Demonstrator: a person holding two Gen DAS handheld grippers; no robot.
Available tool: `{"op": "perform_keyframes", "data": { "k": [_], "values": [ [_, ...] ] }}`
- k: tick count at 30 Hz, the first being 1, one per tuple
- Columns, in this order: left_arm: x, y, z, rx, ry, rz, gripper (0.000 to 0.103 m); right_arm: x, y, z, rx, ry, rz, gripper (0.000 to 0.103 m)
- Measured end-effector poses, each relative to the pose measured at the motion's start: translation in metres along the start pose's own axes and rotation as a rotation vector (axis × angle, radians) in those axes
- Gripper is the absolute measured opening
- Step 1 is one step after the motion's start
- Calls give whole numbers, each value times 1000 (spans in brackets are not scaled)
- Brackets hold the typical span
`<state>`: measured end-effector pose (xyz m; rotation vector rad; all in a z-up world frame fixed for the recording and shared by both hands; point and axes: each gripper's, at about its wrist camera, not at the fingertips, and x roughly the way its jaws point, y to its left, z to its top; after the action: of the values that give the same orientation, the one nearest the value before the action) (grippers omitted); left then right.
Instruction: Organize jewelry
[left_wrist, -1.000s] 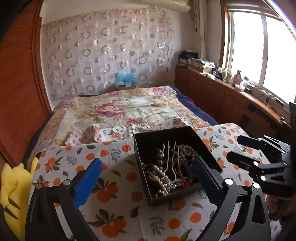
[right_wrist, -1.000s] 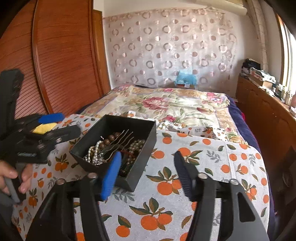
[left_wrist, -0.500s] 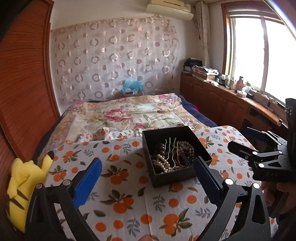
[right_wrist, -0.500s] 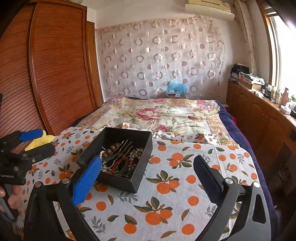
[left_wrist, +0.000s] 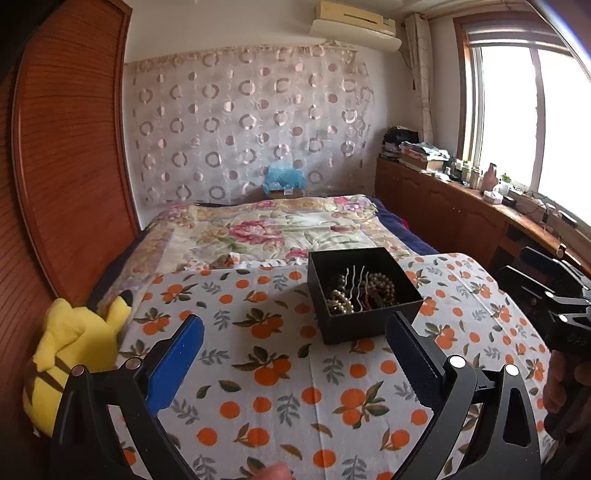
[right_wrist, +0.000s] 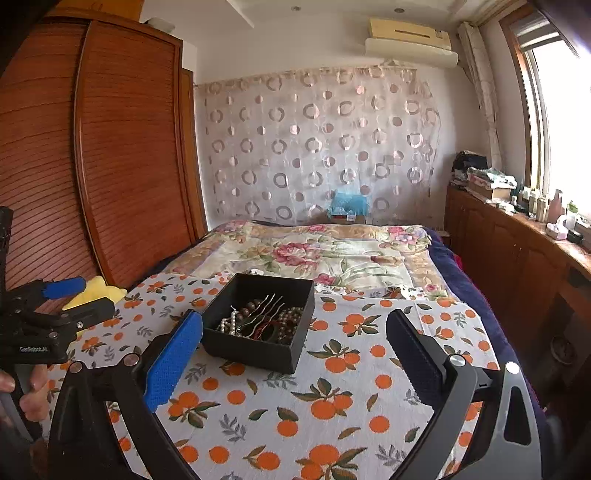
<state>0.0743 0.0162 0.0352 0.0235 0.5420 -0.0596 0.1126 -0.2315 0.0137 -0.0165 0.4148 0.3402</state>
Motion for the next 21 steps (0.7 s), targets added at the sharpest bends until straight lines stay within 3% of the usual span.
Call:
{"op": "perform_keyframes", "data": {
  "k": [21],
  "values": [
    [-12,-2,-10,-4,-16,-2,95,-12,-2,-10,27,-7,-7,100]
  ]
}}
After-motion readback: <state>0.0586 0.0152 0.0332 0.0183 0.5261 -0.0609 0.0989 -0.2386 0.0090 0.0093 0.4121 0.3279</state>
